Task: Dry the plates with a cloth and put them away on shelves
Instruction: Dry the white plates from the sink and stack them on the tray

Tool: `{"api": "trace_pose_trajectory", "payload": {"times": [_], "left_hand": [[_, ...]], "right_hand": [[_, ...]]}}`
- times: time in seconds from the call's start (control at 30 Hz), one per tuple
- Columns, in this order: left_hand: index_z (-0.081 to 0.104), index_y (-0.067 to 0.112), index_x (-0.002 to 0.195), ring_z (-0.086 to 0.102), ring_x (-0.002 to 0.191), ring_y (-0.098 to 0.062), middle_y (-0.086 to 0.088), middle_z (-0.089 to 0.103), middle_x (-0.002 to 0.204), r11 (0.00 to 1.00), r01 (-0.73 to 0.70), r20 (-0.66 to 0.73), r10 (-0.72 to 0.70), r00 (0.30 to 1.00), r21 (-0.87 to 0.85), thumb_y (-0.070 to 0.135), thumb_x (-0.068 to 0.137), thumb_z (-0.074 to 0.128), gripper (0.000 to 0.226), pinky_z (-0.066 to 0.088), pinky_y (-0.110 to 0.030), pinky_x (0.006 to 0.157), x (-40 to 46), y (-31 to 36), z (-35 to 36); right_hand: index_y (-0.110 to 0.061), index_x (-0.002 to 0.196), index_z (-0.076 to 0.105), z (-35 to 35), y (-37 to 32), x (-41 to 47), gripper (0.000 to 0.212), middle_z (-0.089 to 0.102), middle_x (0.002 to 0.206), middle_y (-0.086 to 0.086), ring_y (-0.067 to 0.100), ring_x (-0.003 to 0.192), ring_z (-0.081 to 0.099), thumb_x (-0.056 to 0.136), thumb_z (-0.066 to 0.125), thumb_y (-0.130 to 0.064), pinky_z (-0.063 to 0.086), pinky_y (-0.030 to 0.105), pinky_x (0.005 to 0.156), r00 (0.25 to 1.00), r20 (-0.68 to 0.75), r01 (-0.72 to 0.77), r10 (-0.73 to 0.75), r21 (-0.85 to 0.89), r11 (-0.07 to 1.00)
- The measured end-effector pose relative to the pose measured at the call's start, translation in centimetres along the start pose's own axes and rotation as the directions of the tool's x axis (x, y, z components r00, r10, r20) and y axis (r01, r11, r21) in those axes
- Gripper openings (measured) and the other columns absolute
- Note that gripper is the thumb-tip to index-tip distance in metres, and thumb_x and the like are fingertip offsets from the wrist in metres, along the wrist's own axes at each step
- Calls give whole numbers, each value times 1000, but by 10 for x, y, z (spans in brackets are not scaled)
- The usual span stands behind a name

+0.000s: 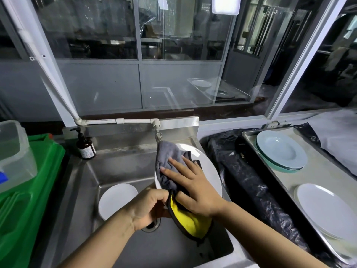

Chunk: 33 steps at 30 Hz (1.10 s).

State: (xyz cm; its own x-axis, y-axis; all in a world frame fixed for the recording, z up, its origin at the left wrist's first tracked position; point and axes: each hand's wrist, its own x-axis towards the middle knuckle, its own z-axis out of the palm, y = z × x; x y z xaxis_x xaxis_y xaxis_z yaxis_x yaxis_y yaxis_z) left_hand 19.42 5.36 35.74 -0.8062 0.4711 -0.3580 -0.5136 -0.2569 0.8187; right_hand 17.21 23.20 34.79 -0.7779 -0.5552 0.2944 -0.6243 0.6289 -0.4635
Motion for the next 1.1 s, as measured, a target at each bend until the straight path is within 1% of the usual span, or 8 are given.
{"api": "trace_pose_trajectory", "payload": {"times": [0.17,0.3,0.5,0.73,0.83,0.9,0.97,1.1], "left_hand": [[68,-9,89,63,70,-31,-22,64,82,1000,3,-9,-3,1000,-2,-6,53,50,40,54,-36,55,4,-6,1],[62,-2,108,67,78,-32,-21,69,94,1000,10,21,-9,1000,-17,-6,54,51,55,55,-36,53,4,-17,-1],[69,9,101,71,76,-26,-16,73,92,995,98,96,-98,991,9,-4,52,53,53,56,-35,54,6,-48,2],[77,5,89,64,93,-35,-20,69,101,948,307,-4,-308,951,-89,3,30,67,59,50,-47,89,16,-94,-9],[69,3,104,60,105,-37,-20,68,115,929,349,-53,-357,933,-124,4,29,67,75,54,-48,83,16,-108,-12],[67,5,107,58,109,-36,-17,68,116,928,344,-72,-356,932,-142,4,30,67,78,54,-48,80,16,-112,-13],[67,8,103,56,106,-34,-11,71,108,935,324,-86,-338,937,-145,5,29,67,74,55,-42,79,17,-115,-12],[72,13,90,46,101,-32,-8,69,97,940,300,-102,-318,942,-159,5,30,66,61,42,-36,70,19,-120,-4]], "right_hand": [[-52,149,18,-3,23,2,78,7,163,-15,28,151,-9,74,37,-60,0,66,113,996,-36,-89,83,-245,965],[-58,146,10,-11,42,-22,73,0,161,-18,12,147,-21,77,36,-61,3,55,120,959,-54,-282,277,-142,949],[-35,144,45,3,60,-89,64,31,157,1,34,125,39,80,45,-39,29,37,109,906,-199,-403,373,-141,904],[-24,140,52,42,88,-174,60,45,147,12,39,102,48,81,42,-32,44,46,94,825,-192,-565,532,-247,787],[-22,142,50,63,100,-205,62,46,146,15,43,100,51,81,44,-30,50,49,88,785,-114,-611,609,-304,731],[-25,148,40,75,106,-218,66,36,154,13,47,119,45,82,48,-29,47,53,94,722,6,-647,692,-350,678],[-33,154,19,88,114,-230,69,12,163,4,42,146,14,91,48,-35,29,55,111,606,162,-667,779,-430,609],[-39,154,0,99,122,-242,64,-9,164,-3,29,149,-18,99,31,-47,2,56,119,545,254,-646,799,-480,594]]}}
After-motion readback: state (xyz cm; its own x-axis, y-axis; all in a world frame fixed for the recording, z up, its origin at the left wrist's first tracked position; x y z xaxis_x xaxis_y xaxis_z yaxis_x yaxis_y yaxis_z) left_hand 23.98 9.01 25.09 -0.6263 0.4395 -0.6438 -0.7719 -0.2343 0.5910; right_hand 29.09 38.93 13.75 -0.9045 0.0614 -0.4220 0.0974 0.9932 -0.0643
